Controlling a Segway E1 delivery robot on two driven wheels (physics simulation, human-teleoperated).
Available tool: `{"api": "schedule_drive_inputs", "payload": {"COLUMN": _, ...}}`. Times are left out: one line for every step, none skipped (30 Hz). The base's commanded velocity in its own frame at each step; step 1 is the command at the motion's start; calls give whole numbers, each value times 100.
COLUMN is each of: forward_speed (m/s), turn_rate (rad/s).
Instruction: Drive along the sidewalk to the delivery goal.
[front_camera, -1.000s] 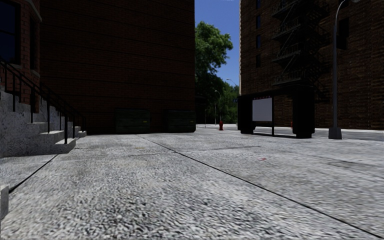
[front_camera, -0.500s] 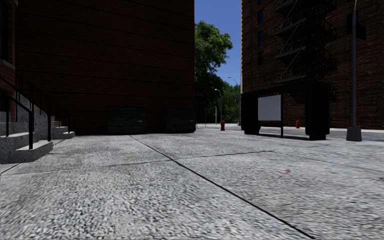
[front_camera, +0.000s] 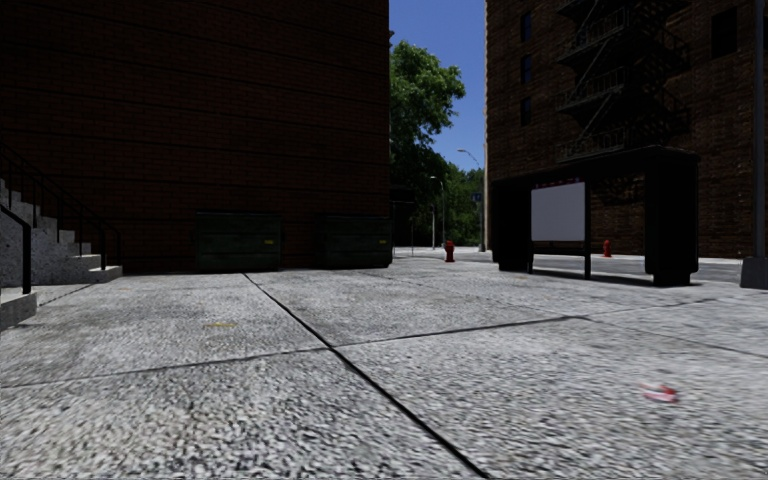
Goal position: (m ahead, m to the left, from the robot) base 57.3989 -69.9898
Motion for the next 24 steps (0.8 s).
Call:
{"api": "schedule_drive_inputs", "payload": {"forward_speed": 200, "turn_rate": -28}}
{"api": "schedule_drive_inputs", "payload": {"forward_speed": 200, "turn_rate": -30}}
{"api": "schedule_drive_inputs", "payload": {"forward_speed": 200, "turn_rate": -30}}
{"api": "schedule_drive_inputs", "payload": {"forward_speed": 200, "turn_rate": -30}}
{"api": "schedule_drive_inputs", "payload": {"forward_speed": 200, "turn_rate": -30}}
{"api": "schedule_drive_inputs", "payload": {"forward_speed": 200, "turn_rate": -30}}
{"api": "schedule_drive_inputs", "payload": {"forward_speed": 200, "turn_rate": -30}}
{"api": "schedule_drive_inputs", "payload": {"forward_speed": 200, "turn_rate": -30}}
{"api": "schedule_drive_inputs", "payload": {"forward_speed": 200, "turn_rate": -30}}
{"api": "schedule_drive_inputs", "payload": {"forward_speed": 200, "turn_rate": -30}}
{"api": "schedule_drive_inputs", "payload": {"forward_speed": 200, "turn_rate": -30}}
{"api": "schedule_drive_inputs", "payload": {"forward_speed": 200, "turn_rate": -30}}
{"api": "schedule_drive_inputs", "payload": {"forward_speed": 200, "turn_rate": -30}}
{"api": "schedule_drive_inputs", "payload": {"forward_speed": 200, "turn_rate": -30}}
{"api": "schedule_drive_inputs", "payload": {"forward_speed": 200, "turn_rate": -30}}
{"api": "schedule_drive_inputs", "payload": {"forward_speed": 200, "turn_rate": -30}}
{"api": "schedule_drive_inputs", "payload": {"forward_speed": 200, "turn_rate": -30}}
{"api": "schedule_drive_inputs", "payload": {"forward_speed": 200, "turn_rate": -30}}
{"api": "schedule_drive_inputs", "payload": {"forward_speed": 200, "turn_rate": -30}}
{"api": "schedule_drive_inputs", "payload": {"forward_speed": 200, "turn_rate": -30}}
{"api": "schedule_drive_inputs", "payload": {"forward_speed": 200, "turn_rate": -30}}
{"api": "schedule_drive_inputs", "payload": {"forward_speed": 200, "turn_rate": -30}}
{"api": "schedule_drive_inputs", "payload": {"forward_speed": 200, "turn_rate": -30}}
{"api": "schedule_drive_inputs", "payload": {"forward_speed": 200, "turn_rate": -30}}
